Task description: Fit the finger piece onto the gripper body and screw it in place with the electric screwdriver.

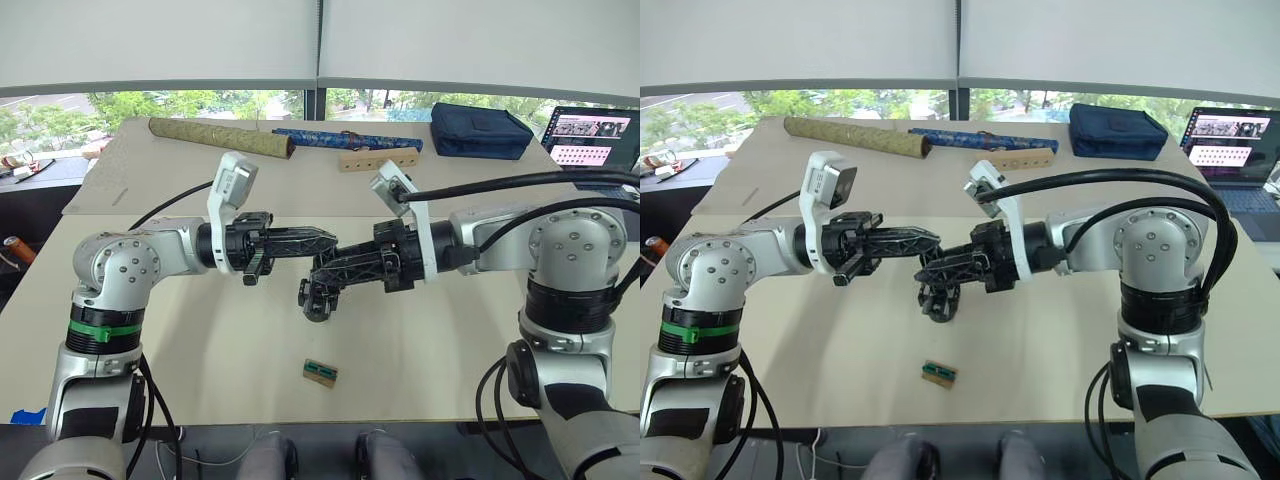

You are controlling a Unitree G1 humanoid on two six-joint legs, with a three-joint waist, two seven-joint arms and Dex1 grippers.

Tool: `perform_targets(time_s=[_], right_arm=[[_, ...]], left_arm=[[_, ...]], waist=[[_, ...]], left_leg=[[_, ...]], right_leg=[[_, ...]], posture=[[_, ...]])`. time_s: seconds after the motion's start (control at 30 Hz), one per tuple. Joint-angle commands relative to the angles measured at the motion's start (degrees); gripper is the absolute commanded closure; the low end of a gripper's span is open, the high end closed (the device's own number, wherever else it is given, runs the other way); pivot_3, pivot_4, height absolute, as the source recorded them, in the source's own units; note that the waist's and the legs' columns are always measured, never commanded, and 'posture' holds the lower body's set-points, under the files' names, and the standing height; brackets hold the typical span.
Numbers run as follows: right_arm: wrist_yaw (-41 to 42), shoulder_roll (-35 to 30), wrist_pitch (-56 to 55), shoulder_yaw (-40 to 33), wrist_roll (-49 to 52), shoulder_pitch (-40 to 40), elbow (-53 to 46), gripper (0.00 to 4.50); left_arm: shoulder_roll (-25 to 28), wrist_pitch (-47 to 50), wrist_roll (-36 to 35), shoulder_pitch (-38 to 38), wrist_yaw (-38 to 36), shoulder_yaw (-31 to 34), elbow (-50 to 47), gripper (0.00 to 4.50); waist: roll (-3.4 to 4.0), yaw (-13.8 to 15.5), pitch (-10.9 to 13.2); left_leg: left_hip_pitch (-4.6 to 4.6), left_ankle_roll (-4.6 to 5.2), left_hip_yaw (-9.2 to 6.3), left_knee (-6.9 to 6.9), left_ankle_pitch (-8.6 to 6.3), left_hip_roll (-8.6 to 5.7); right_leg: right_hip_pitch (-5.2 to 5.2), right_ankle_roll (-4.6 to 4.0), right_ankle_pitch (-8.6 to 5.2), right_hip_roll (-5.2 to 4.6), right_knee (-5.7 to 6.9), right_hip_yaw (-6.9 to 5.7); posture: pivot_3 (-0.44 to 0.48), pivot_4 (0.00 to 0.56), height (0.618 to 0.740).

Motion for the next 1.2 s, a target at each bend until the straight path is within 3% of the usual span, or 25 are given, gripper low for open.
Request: perform_targets(time_s=[0.03, 0.17, 0.37, 0.5, 0.6, 0.7, 0.9, 0.97, 1.2], right_arm=[[0.14, -0.07, 0.39, -1.53, 2.67, 0.38, -2.08, 4.09], [1.06, -1.31, -1.07, -1.37, 2.15, 1.80, -3.92, 4.09], [3.48, -3.69, -3.96, -2.18, 1.85, 3.71, -5.76, 4.09], [9.34, -6.71, -12.52, -2.61, -1.26, 7.52, -9.74, 4.09], [14.11, -7.32, -21.41, -3.46, -4.38, 11.43, -11.20, 4.09], [19.49, -8.75, -31.47, -2.17, -10.52, 16.61, -12.23, 4.09], [29.74, -9.04, -54.78, 4.40, -26.38, 23.89, -11.37, 4.09], [32.23, -9.04, -58.99, 5.82, -28.96, 25.57, -10.73, 4.09], [35.23, -8.88, -65.04, 9.60, -34.26, 28.21, -9.62, 4.09]], left_arm=[[-0.76, -2.26, 2.53, -0.56, 3.29, 1.69, -0.89, 4.50], [0.56, 0.52, -0.99, -1.00, 2.53, 4.04, -2.61, 2.90], [5.01, -1.53, -0.49, 0.31, 0.07, 7.84, -3.55, 0.01], [11.21, -22.07, 15.48, 6.91, -10.54, 5.93, -1.64, 0.00], [12.56, -42.34, 26.52, 12.08, -18.60, 4.80, 5.74, 0.00], [14.35, -53.51, 34.46, 16.96, -23.83, 2.00, 12.85, 0.00], [8.79, -59.36, 38.94, 19.45, -23.00, -1.07, 19.25, 0.00], [6.39, -59.10, 39.37, 19.94, -24.39, -3.49, 19.96, 0.00], [-3.82, -63.86, 47.42, 14.94, -18.83, -10.04, 26.78, 0.00]], waist=[[0.00, 0.01, 0.00], [0.00, -0.07, 0.00], [0.00, -0.30, 0.00], [0.01, -0.27, 0.00], [0.01, -0.17, 0.01], [0.01, -0.10, 0.01], [-0.01, 0.73, 0.02], [-0.01, 0.85, 0.02], [-0.02, 1.08, 0.03]], left_leg=[[0.00, 0.00, 0.00, 0.00, 0.00, 0.00], [-0.01, 0.00, -0.02, 0.02, 0.00, 0.00], [-0.03, 0.00, -0.02, -0.01, 0.00, 0.01], [0.03, 0.00, 0.02, -0.02, 0.00, -0.02], [0.04, 0.00, 0.09, -0.09, 0.00, -0.06], [0.04, 0.00, 0.13, -0.08, 0.00, -0.07], [-0.12, 0.17, 0.12, 0.11, -0.10, 0.02], [-0.12, 0.19, 0.13, 0.15, -0.11, 0.01], [-0.07, 0.22, 0.12, 0.24, -0.13, -0.02]], right_leg=[[0.00, 0.00, 0.00, 0.00, 0.01, 0.00], [0.00, 0.00, 0.00, 0.00, 0.00, 0.00], [-0.03, 0.00, 0.00, 0.00, -0.01, 0.00], [0.00, 0.00, 0.00, 0.00, -0.15, 0.00], [-0.02, 0.00, -0.01, 0.02, -0.20, 0.00], [-0.02, 0.00, 0.00, 0.01, -0.27, -0.01], [-0.10, 0.01, -0.01, -0.04, -0.26, -0.02], [-0.10, 0.02, -0.01, -0.06, -0.23, -0.01], [-0.03, 0.02, 0.00, -0.06, -0.17, -0.04]], posture=[[0.000, 0.150, 0.740], [0.000, 0.150, 0.740], [0.000, 0.150, 0.740], [0.000, 0.150, 0.740], [0.000, 0.150, 0.740], [0.000, 0.150, 0.740], [0.000, 0.150, 0.740], [0.000, 0.150, 0.740], [0.000, 0.150, 0.740]])
